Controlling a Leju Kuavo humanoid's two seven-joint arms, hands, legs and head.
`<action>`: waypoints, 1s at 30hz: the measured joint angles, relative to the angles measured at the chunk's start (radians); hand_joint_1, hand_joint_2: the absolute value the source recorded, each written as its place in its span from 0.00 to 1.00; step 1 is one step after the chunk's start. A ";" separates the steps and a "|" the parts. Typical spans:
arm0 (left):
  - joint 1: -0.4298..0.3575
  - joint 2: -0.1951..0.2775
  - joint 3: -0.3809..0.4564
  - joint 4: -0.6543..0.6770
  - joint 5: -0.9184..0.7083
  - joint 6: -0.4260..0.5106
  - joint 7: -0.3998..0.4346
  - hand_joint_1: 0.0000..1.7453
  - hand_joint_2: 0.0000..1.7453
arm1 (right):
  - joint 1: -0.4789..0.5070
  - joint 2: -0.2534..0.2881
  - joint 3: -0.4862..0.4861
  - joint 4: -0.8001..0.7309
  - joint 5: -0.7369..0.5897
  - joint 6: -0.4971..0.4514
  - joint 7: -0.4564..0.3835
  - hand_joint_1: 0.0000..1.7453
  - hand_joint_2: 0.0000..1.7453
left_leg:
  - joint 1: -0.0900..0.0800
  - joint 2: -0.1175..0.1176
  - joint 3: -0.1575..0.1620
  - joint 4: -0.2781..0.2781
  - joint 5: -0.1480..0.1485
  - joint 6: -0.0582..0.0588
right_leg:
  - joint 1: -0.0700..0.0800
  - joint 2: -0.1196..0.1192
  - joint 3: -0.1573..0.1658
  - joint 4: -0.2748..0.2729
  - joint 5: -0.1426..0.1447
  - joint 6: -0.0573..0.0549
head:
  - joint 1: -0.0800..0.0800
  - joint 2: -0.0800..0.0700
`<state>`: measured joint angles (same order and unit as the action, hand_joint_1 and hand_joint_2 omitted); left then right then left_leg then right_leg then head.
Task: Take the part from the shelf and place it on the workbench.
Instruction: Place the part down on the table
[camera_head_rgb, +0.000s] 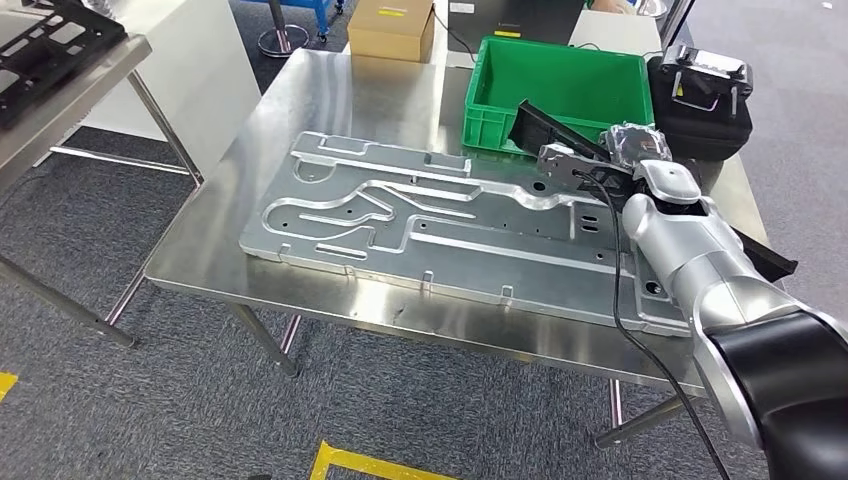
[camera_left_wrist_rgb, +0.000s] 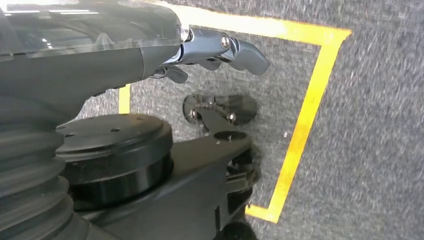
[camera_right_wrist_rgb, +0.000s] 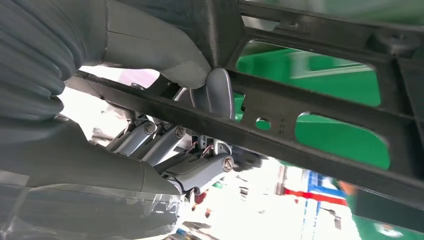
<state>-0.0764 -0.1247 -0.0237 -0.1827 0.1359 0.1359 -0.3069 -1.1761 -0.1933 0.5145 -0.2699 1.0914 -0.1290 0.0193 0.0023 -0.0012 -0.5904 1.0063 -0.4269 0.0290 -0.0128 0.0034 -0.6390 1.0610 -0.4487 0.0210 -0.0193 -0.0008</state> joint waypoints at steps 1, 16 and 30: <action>-0.002 -0.001 -0.002 0.000 -0.001 -0.001 0.000 0.00 1.00 | 0.000 0.002 0.000 0.000 0.000 0.000 -0.005 1.00 1.00 | 0.001 0.001 0.001 -0.004 0.004 0.004 | -0.001 -0.001 -0.020 0.046 -0.028 0.003 | 0.001 0.000; -0.005 -0.004 -0.005 0.000 0.002 0.001 0.000 0.00 1.00 | 0.004 0.043 0.001 0.008 0.004 -0.010 -0.006 1.00 1.00 | 0.003 -0.005 -0.031 0.087 -0.063 -0.042 | -0.010 -0.006 0.019 -0.032 0.022 -0.027 | -0.003 0.000; 0.003 -0.003 -0.005 0.000 0.011 0.005 -0.002 0.00 1.00 | 0.017 0.054 0.001 0.012 0.011 -0.009 0.018 0.46 0.25 | 0.004 -0.002 0.001 0.010 -0.009 -0.009 | -0.009 -0.002 0.003 -0.016 0.017 0.010 | -0.002 0.000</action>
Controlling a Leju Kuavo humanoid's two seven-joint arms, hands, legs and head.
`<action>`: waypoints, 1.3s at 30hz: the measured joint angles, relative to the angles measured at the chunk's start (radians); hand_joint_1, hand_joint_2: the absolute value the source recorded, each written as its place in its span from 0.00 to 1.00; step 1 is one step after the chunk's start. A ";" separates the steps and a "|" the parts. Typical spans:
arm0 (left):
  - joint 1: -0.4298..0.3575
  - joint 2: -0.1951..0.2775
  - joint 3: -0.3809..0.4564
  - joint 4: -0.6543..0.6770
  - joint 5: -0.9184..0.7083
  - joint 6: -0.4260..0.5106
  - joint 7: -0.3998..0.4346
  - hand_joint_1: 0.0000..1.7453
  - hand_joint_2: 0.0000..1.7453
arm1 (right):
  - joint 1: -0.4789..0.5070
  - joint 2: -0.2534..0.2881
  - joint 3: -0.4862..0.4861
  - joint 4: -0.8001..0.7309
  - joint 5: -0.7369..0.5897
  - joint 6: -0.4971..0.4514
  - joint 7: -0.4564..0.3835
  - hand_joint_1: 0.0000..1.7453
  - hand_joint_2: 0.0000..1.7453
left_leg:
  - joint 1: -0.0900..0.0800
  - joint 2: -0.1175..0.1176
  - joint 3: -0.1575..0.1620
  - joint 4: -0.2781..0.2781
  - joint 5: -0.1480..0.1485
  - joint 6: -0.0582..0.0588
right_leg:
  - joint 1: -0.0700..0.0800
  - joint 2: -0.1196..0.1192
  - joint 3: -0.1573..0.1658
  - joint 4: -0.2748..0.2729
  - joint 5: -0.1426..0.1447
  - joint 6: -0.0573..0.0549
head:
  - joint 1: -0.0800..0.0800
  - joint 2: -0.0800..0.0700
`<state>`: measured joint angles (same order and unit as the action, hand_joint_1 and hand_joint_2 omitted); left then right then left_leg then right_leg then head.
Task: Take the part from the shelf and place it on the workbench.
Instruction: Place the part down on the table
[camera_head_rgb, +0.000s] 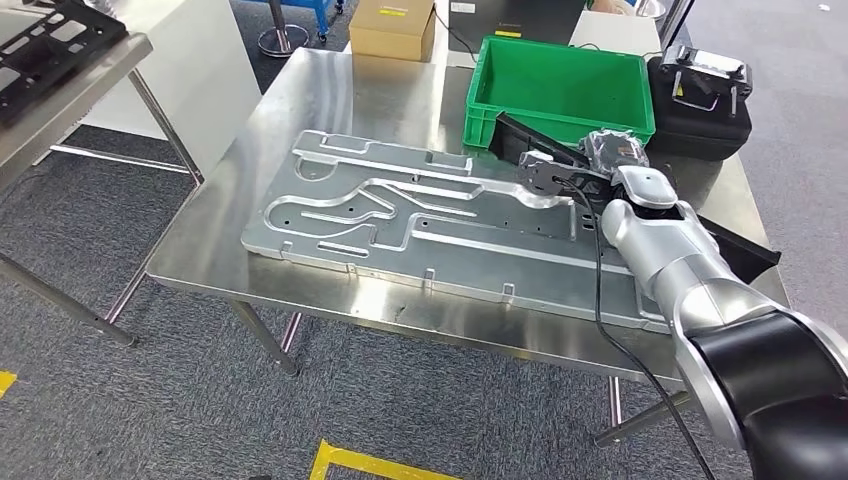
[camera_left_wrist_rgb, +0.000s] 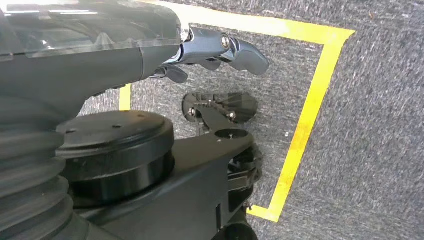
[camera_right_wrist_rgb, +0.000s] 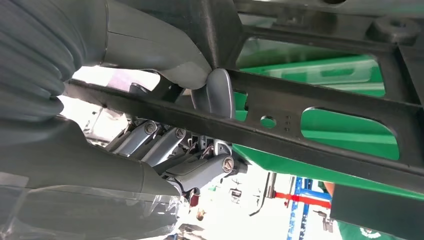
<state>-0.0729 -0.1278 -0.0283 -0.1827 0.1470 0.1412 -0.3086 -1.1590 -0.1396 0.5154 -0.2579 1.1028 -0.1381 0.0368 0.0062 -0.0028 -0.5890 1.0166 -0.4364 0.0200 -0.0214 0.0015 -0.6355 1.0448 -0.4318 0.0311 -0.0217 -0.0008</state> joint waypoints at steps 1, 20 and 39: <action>-0.001 0.000 0.000 0.000 0.001 0.002 0.000 0.00 1.00 | 0.001 0.000 0.000 0.001 0.001 0.000 0.003 0.21 0.00 | 0.001 0.002 0.000 -0.006 0.004 0.006 | -0.001 0.000 -0.015 0.033 -0.022 0.003 | 0.001 0.000; 0.013 0.000 0.028 0.000 0.025 0.027 -0.017 0.00 1.00 | 0.004 -0.007 -0.023 0.006 0.030 -0.006 0.031 0.00 0.00 | 0.001 -0.001 -0.132 0.285 -0.140 -0.037 | 0.001 -0.001 0.016 -0.027 0.011 -0.041 | -0.002 0.000; -0.001 0.001 0.034 0.000 -0.001 0.029 -0.018 0.00 1.00 | -0.027 -0.044 -0.695 -0.008 -0.740 0.205 -0.128 0.00 0.00 | 0.000 -0.005 -0.004 0.004 0.000 0.010 | -0.001 0.001 -0.054 0.123 -0.036 0.003 | 0.001 0.000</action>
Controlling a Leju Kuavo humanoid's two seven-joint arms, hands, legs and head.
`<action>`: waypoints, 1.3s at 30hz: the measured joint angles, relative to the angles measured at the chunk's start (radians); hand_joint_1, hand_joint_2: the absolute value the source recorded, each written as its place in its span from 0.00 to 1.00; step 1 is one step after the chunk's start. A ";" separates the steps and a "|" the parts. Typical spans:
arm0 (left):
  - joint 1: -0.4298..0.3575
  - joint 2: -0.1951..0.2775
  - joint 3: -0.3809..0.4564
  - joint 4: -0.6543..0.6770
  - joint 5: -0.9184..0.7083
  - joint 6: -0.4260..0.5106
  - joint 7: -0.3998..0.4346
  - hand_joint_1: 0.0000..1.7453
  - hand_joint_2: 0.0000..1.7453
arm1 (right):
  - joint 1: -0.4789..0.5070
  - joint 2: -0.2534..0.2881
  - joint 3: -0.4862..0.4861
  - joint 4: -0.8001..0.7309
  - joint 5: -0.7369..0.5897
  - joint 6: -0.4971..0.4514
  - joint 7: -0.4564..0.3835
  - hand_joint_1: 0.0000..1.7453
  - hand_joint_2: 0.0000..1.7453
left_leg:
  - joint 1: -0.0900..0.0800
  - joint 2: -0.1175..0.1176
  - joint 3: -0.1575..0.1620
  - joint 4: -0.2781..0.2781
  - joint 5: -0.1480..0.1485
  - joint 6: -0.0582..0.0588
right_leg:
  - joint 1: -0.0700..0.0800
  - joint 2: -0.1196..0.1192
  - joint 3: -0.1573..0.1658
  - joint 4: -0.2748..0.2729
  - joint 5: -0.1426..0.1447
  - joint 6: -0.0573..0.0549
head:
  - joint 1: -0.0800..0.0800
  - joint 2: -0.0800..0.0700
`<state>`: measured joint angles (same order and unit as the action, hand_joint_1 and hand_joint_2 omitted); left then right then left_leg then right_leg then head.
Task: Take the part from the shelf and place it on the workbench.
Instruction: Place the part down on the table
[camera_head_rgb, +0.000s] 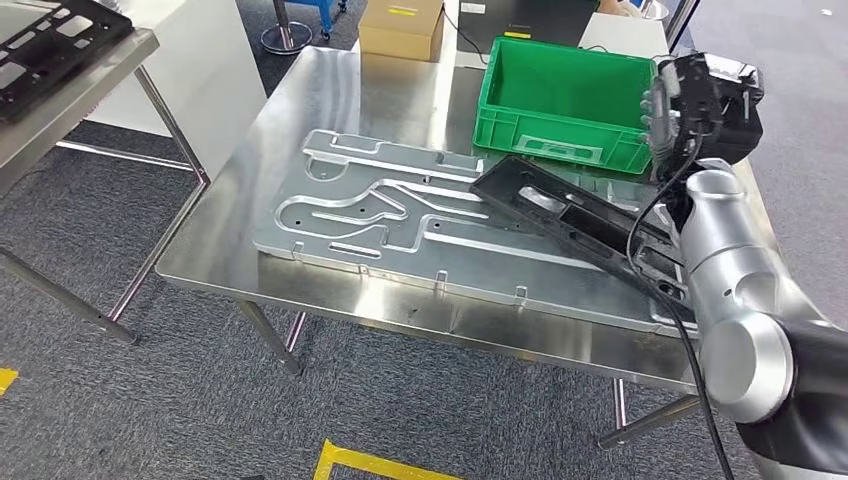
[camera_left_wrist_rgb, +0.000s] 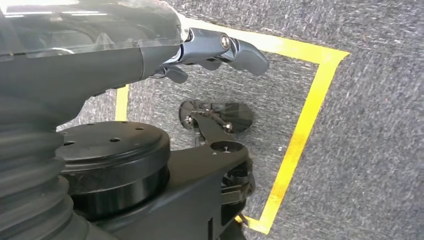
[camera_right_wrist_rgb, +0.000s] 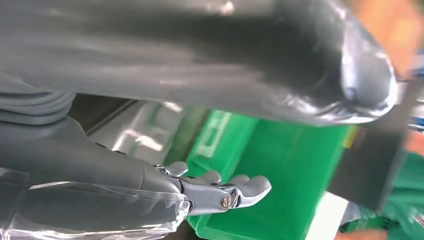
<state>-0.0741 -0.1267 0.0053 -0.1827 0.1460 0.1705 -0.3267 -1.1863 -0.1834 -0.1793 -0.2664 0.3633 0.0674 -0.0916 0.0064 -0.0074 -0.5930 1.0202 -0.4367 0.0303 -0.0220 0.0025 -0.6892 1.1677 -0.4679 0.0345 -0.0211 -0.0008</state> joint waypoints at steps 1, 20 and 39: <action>-0.002 0.000 0.000 0.000 0.000 0.001 0.000 0.00 1.00 | -0.008 -0.002 -0.033 -0.002 -0.026 0.015 -0.008 0.00 0.00 | -0.002 0.000 -0.001 0.003 -0.002 -0.003 | 0.002 0.000 0.030 -0.063 0.024 -0.004 | 0.000 0.000; -0.008 0.002 0.008 0.000 0.000 0.016 0.000 0.00 1.00 | 0.023 0.034 -0.334 -0.125 -0.299 0.386 -0.342 0.00 0.00 | -0.012 0.002 -0.004 -0.001 0.002 -0.010 | 0.011 0.006 0.077 -0.144 0.038 -0.026 | -0.003 0.000; 0.005 0.000 0.061 0.000 0.035 0.045 -0.018 0.00 0.00 | 0.655 0.174 0.307 -1.160 -0.344 -0.084 -0.404 0.00 0.00 | -0.002 0.001 -0.025 0.067 -0.056 -0.048 | 0.003 0.001 0.085 -0.144 0.026 -0.047 | -0.002 0.000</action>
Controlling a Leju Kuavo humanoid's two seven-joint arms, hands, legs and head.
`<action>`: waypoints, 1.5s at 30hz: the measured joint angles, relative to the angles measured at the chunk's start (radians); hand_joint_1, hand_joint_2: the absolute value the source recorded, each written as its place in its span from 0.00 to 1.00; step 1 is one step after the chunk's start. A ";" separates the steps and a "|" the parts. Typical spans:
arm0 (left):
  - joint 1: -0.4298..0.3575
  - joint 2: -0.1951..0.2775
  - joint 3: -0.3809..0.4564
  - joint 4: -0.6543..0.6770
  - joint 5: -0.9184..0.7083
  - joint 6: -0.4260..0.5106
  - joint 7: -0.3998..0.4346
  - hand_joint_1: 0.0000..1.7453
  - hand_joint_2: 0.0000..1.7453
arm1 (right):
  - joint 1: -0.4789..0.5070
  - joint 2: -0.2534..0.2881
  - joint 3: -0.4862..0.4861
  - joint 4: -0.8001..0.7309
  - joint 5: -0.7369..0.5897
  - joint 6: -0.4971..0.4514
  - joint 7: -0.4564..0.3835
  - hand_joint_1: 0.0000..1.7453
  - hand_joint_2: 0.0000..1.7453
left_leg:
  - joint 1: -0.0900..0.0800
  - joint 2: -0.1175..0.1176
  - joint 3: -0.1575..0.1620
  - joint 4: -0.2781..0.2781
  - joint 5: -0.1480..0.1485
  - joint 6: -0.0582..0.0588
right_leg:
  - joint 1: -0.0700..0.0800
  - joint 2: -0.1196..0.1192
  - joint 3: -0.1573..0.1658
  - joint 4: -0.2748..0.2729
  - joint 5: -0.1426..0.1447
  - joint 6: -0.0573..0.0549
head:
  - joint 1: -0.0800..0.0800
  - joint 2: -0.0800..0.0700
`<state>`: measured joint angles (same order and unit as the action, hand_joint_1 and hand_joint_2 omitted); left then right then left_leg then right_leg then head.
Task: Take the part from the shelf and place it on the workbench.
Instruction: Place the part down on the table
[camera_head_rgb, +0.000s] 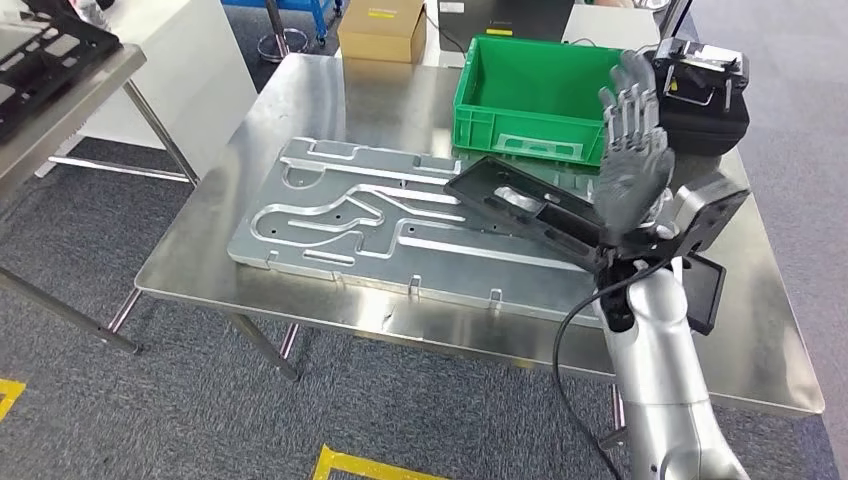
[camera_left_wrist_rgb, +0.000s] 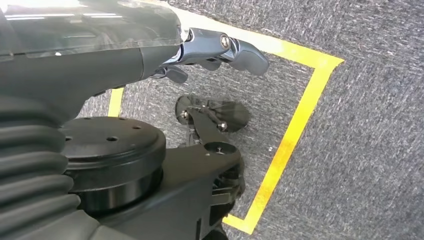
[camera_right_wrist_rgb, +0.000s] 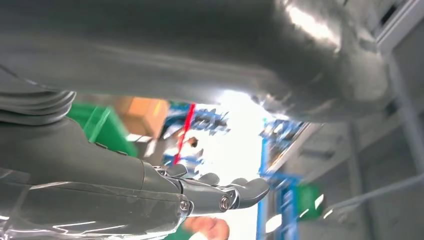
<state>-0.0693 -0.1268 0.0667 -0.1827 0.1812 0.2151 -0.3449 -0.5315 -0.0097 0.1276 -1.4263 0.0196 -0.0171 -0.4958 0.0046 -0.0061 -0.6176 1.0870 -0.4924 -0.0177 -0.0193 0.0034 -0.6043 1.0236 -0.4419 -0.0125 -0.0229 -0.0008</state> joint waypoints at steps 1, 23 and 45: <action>0.000 0.000 0.003 0.000 0.000 0.000 0.000 0.00 0.00 | 0.018 0.004 0.027 -0.032 0.004 -0.009 0.000 0.00 0.00 | 0.001 0.000 -0.026 0.062 -0.034 -0.004 | 0.001 -0.001 0.000 0.000 -0.001 -0.004 | 0.000 0.000; 0.007 -0.001 0.041 0.000 0.009 0.019 -0.003 0.00 0.00 | 0.360 0.081 0.358 -0.251 0.131 -0.216 -0.029 0.00 0.00 | 0.000 0.001 0.053 -0.084 0.048 0.038 | 0.007 -0.003 -0.012 0.088 -0.045 0.034 | 0.005 0.000; 0.007 0.015 0.065 0.000 0.008 0.000 -0.016 0.00 0.00 | 0.482 0.111 0.360 -0.307 0.255 -0.380 -0.073 0.00 0.00 | 0.004 0.003 0.063 -0.087 0.042 0.034 | 0.011 -0.002 0.015 0.026 -0.040 0.025 | 0.003 0.000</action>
<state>-0.0624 -0.1122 0.1315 -0.1827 0.1891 0.2152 -0.3609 -0.0493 0.1013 0.4875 -1.7333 0.2746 -0.3971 -0.5693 0.0090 -0.0034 -0.5543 1.0001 -0.4506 0.0160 -0.0086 0.0013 -0.5898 1.0500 -0.4818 0.0128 -0.0199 -0.0008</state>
